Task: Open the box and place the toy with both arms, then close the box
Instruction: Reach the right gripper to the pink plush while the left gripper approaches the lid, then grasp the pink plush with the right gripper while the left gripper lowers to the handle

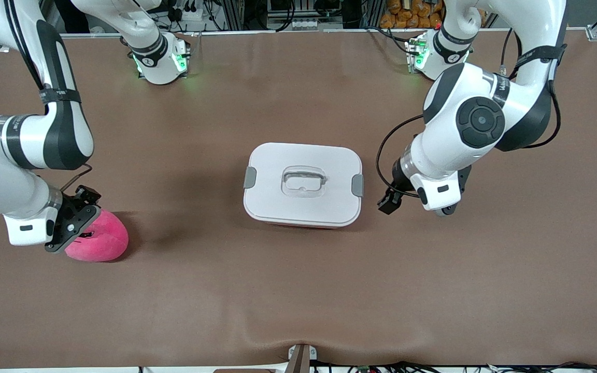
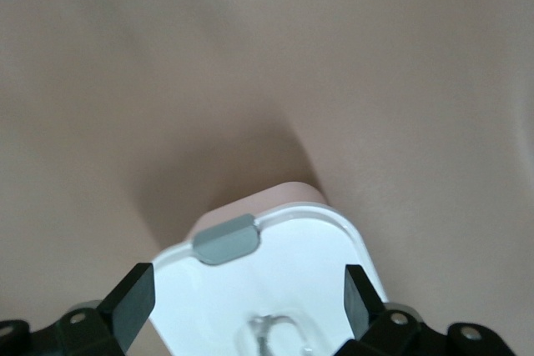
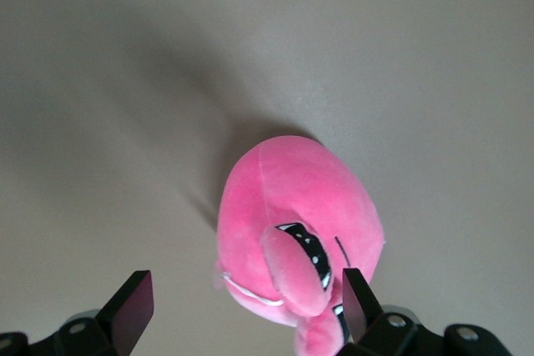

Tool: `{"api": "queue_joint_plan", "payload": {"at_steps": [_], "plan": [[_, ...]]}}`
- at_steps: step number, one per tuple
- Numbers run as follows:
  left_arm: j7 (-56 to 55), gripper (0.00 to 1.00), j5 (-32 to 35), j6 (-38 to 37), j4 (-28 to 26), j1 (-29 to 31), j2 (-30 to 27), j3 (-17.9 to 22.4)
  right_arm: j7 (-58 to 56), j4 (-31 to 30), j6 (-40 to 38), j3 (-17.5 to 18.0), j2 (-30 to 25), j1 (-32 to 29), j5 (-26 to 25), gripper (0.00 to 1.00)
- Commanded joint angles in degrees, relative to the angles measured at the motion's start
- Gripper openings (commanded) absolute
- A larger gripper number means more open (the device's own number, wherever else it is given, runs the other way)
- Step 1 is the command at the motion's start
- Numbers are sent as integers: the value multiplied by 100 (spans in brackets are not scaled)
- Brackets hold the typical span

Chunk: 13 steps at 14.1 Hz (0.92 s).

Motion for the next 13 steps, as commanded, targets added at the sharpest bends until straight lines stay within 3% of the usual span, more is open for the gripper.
{"api": "queue_joint_plan", "payload": {"at_steps": [1,5,12,13], "plan": [[-560,100,-88,141,265,-212,199,50,-896,-118,319,45,-9,-122,-151,100],[-1536,100,-96,176,574,-362,481,50,-2075,-240,820,44,246,-359,-177,100],[-2731,100,-88,703,574,-845,806,59,-2156,-548,1076,44,290,-386,-186,100],[-2855,100,-79,713,574,-959,842,59,-2148,-548,1085,44,308,-386,-177,52]]}}
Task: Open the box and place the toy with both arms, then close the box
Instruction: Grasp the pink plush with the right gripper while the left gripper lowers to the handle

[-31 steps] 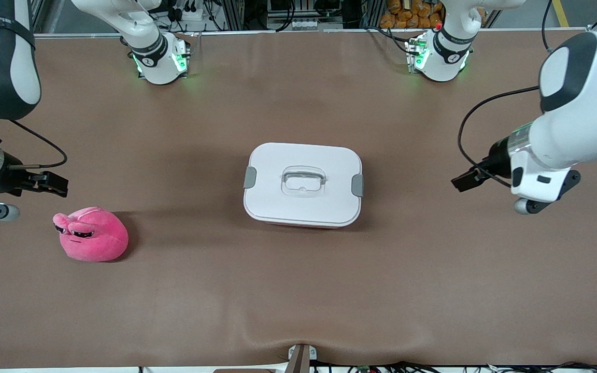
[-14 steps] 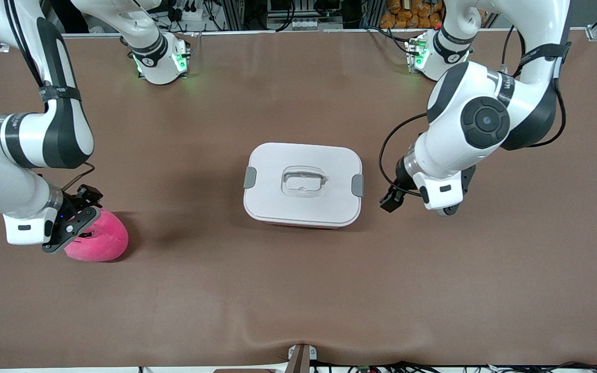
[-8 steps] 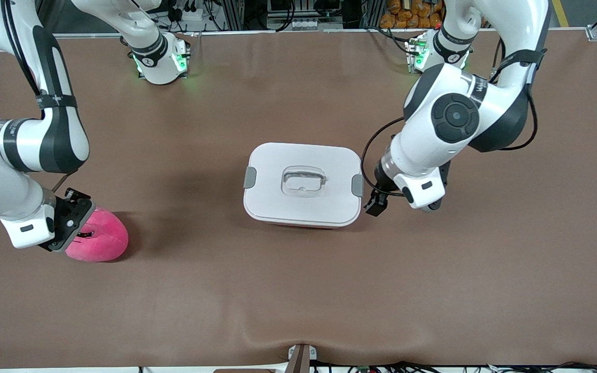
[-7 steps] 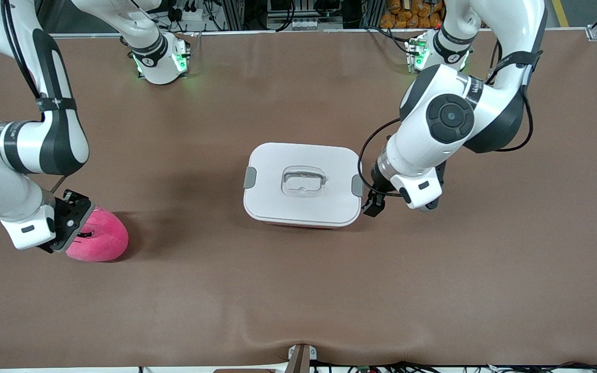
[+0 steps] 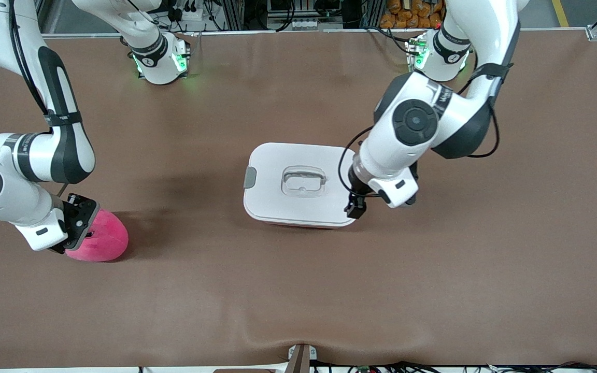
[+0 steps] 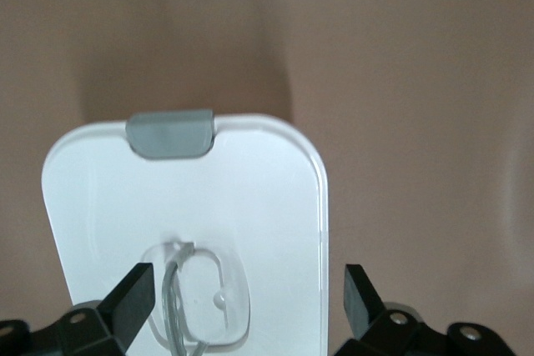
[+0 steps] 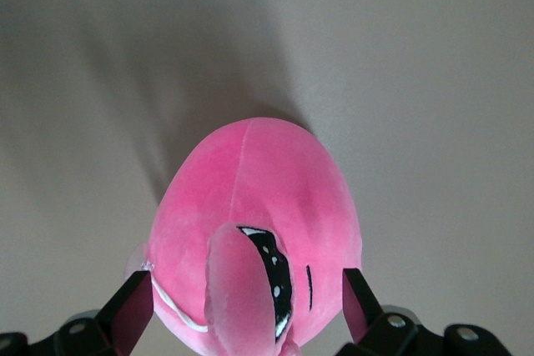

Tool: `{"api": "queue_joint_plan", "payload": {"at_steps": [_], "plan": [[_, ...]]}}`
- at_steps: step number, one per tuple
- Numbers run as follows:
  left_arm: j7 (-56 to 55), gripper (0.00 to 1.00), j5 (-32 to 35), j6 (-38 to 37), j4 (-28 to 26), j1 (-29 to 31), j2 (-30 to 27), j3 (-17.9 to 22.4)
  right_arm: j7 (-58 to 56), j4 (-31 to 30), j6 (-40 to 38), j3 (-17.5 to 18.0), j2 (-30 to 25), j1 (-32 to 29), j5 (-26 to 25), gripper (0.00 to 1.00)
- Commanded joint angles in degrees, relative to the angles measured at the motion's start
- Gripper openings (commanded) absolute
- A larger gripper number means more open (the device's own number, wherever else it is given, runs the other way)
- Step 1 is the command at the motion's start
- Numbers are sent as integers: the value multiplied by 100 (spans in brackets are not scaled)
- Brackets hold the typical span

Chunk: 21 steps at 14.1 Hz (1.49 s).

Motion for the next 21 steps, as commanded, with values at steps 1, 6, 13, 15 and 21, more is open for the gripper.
{"api": "queue_joint_plan", "payload": {"at_steps": [1,6,13,15,21], "plan": [[-389,100,-60,71,172,-284,244,78,-57,-72,96,51,-36,-35,-118,18],[-1056,100,97,203,172,-732,446,113,-48,-72,105,42,16,-52,-127,0],[-1805,100,555,370,128,-1155,622,104,-66,-29,105,42,-19,-35,-206,0],[-1823,100,555,370,111,-1181,649,113,-75,15,105,42,-45,-9,-206,0],[-2130,100,818,545,-12,-1208,684,95,-285,121,96,59,-221,27,-198,0]]}}
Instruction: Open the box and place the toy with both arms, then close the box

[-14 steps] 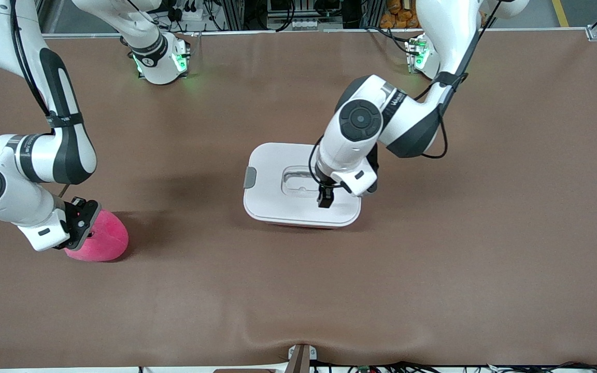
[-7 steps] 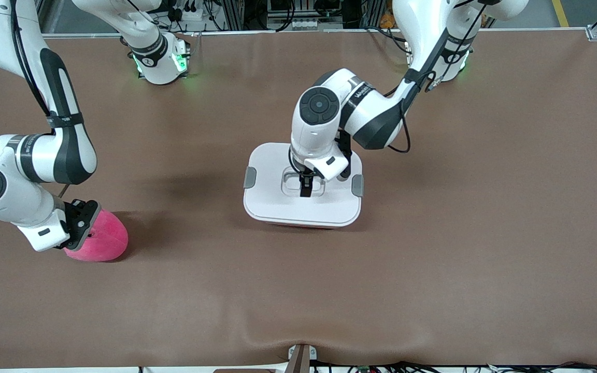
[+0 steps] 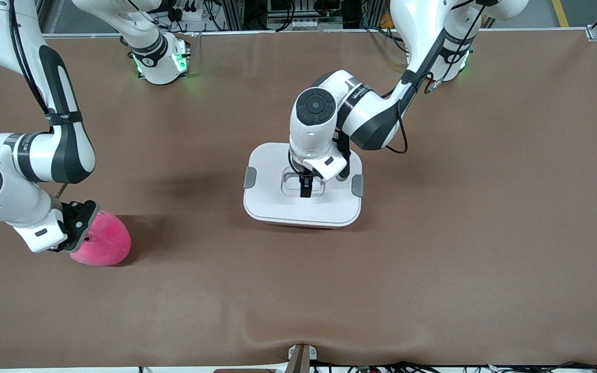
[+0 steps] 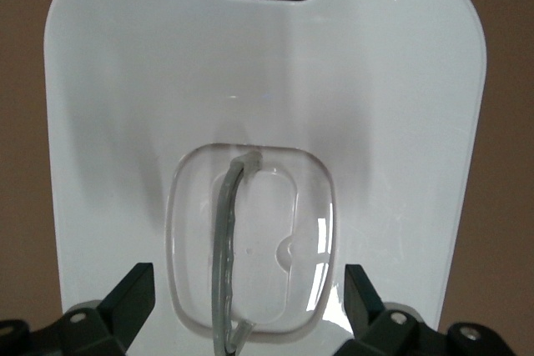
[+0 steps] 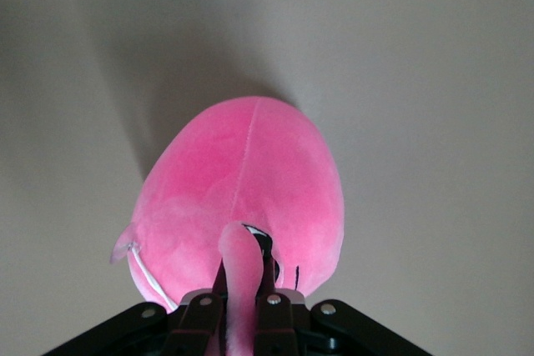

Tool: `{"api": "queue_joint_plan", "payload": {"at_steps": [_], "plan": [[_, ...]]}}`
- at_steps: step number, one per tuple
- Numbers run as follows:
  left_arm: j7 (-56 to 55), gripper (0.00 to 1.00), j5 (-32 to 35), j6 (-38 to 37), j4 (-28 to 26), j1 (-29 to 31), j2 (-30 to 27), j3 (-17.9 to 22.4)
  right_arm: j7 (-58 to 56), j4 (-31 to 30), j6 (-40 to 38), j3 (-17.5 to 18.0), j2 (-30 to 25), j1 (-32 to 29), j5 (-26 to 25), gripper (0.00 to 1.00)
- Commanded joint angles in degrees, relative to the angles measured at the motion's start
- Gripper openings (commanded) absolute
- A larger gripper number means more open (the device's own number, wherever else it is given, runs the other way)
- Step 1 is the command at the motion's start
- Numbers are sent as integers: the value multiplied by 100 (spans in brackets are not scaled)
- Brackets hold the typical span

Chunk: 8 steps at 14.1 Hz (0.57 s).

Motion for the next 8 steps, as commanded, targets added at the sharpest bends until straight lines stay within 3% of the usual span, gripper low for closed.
{"api": "queue_joint_plan", "payload": {"at_steps": [1,5,6,8], "plan": [[-252,100,182,265,-112,-131,57,43,-122,-6,-31,29,-210,-3,-123,0],[-340,100,200,337,-183,-246,66,51,-298,29,-40,38,-324,49,-132,0],[-340,96,217,345,-226,-255,66,51,-298,38,-40,38,-342,41,-123,0],[-340,76,279,372,-288,-237,49,34,-316,47,-40,38,-377,49,-132,0]]}}
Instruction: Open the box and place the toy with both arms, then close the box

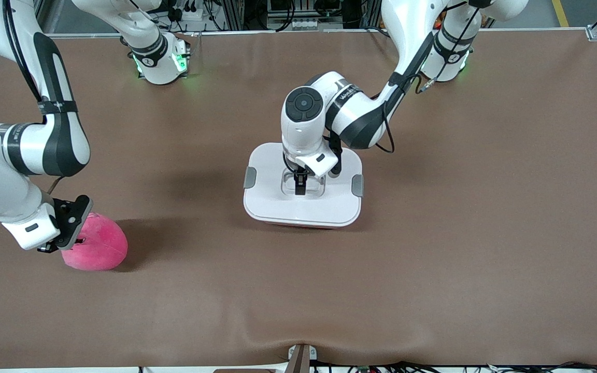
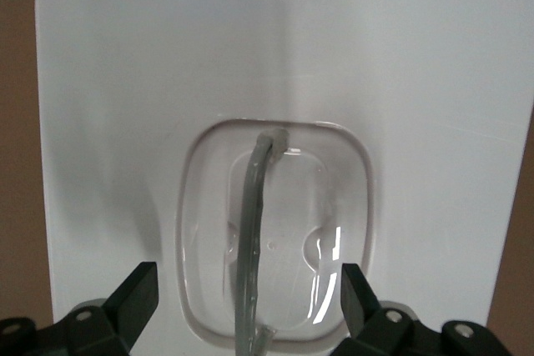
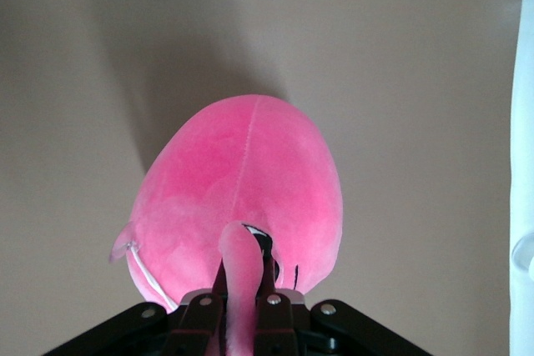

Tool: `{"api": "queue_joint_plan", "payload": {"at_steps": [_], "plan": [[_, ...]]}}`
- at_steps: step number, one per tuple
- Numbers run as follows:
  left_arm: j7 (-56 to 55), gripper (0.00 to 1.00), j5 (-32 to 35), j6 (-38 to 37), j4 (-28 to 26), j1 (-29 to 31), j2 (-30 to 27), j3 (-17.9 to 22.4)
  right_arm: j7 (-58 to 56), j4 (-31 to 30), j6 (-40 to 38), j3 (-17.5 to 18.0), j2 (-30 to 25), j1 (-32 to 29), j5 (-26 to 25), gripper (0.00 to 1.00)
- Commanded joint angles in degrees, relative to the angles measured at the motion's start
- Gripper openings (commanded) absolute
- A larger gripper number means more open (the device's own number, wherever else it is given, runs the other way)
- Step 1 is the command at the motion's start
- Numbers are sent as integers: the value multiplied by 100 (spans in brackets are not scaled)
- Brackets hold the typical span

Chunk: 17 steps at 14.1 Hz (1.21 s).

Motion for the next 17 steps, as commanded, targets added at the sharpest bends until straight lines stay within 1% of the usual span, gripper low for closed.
{"api": "queue_joint_plan", "payload": {"at_steps": [1,3,5,9,10,14,16,17], "plan": [[-117,71,154,108,-149,-31,-86,37,-72,-4,-49,15,-140,3,-130,0],[-108,70,154,108,-245,-22,-139,37,-72,23,-49,15,-140,12,-121,0],[-108,65,154,108,-246,-5,-157,37,-89,84,-66,15,-148,12,-130,0],[-100,64,154,90,-403,22,-323,37,-204,128,-66,15,-148,12,-121,0],[-100,62,154,90,-430,31,-376,37,-204,128,-66,15,-140,12,-121,0],[-64,60,154,90,-500,39,-385,37,-204,128,-66,15,-148,12,-121,0],[-56,55,154,90,-501,39,-394,37,-212,128,-75,15,-148,3,-121,0],[-56,49,154,90,-501,48,-394,37,-212,128,-67,15,-148,3,-121,0]]}}
